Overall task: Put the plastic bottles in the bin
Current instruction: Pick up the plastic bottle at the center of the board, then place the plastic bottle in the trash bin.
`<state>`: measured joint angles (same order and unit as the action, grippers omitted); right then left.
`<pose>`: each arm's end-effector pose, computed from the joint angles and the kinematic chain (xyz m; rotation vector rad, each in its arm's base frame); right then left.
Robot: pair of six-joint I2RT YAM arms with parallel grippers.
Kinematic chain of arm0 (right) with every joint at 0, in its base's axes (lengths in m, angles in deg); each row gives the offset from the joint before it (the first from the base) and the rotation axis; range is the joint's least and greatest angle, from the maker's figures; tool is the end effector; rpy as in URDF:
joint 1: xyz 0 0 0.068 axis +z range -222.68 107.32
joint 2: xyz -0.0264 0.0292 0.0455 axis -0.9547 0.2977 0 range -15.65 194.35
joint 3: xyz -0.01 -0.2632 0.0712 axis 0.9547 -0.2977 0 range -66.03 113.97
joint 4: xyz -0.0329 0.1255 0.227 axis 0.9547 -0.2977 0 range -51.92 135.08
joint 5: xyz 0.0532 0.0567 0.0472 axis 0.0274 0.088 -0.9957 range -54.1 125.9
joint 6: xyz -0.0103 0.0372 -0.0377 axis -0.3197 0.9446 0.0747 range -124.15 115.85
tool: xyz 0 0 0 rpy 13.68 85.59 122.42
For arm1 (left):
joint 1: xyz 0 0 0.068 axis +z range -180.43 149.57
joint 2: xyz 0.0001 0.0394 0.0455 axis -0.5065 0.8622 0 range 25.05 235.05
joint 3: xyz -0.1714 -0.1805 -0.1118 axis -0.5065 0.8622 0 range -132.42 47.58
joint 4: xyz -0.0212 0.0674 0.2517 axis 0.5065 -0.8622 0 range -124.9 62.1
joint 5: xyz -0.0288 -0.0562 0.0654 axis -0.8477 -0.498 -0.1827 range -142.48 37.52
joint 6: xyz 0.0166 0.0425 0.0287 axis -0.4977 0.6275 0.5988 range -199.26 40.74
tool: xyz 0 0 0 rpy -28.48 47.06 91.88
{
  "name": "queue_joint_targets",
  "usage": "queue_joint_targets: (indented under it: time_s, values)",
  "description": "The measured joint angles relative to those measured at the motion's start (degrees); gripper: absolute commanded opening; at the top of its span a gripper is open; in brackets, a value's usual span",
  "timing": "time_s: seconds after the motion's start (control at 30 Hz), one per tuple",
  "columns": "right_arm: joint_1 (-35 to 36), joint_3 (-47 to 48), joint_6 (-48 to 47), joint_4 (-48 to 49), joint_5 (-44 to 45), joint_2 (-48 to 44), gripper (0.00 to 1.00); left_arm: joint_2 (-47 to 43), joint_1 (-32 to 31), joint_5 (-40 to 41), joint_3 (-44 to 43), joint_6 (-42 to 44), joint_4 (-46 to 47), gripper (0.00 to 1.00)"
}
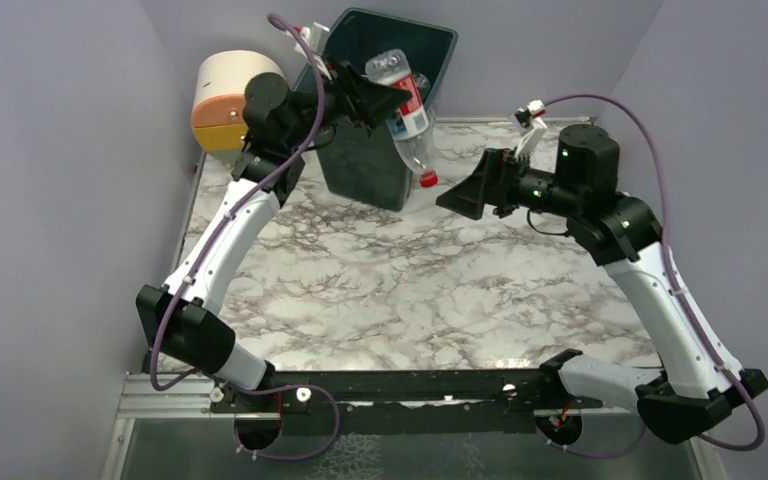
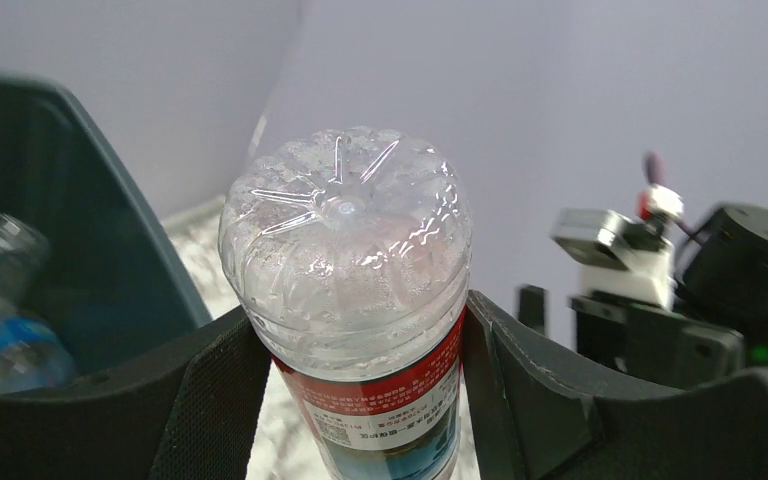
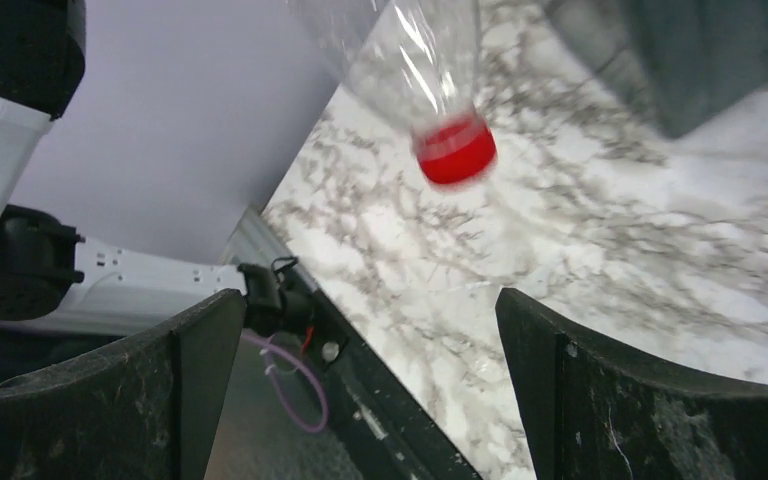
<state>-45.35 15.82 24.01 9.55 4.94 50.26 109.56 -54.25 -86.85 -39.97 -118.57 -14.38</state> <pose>0.1958 0.1218 0.4445 -0.3765 2.0041 1.1479 0.2987 -0.1537 0.4787 0.3716 1.4094 -1.2996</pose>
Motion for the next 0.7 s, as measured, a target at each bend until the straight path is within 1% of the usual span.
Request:
queue_joint_targets:
  time_s: [0.13, 0.27, 0.43, 0.57, 0.6, 0.63, 0.67, 0.7]
  values:
    - [0.00, 2.89, -1.44, -4.42, 7.10, -3.56, 0.99, 3.65, 3.76, 0.04, -8.02, 0.28, -0.28, 0.67]
    - [0.00, 2.69, -2.05, -6.88, 11.04, -5.70, 0.99, 7.91, 6.60, 1.31, -14.78, -0.28, 2.12, 0.68]
    - [0.00, 0.39, -2.14, -8.57, 14.60, -5.84, 0.99, 15.10, 9.14, 6.38, -21.18, -0.55, 6.16, 0.68]
    - [0.00, -1.09, -2.14, -9.77, 16.55, -6.08, 0.99, 20.33, 10.54, 10.86, -23.61, 0.17, 7.78, 0.69]
    - [0.00, -1.31, -2.14, -10.01, 16.92, -6.16, 0.99, 21.75, 10.86, 11.87, -24.24, 0.55, 7.91, 0.72]
    - [0.00, -1.44, -2.12, -10.25, 17.25, -6.27, 0.99, 23.12, 11.17, 12.63, -24.85, 1.01, 8.02, 0.78]
    - [0.00, -1.57, -2.12, -10.58, 17.75, -6.45, 0.99, 24.81, 11.54, 13.42, -25.70, 1.60, 7.69, 0.82]
    - [0.00, -1.66, -2.12, -10.84, 18.14, -6.60, 0.99, 25.77, 11.78, 13.86, -26.23, 2.01, 7.43, 0.85]
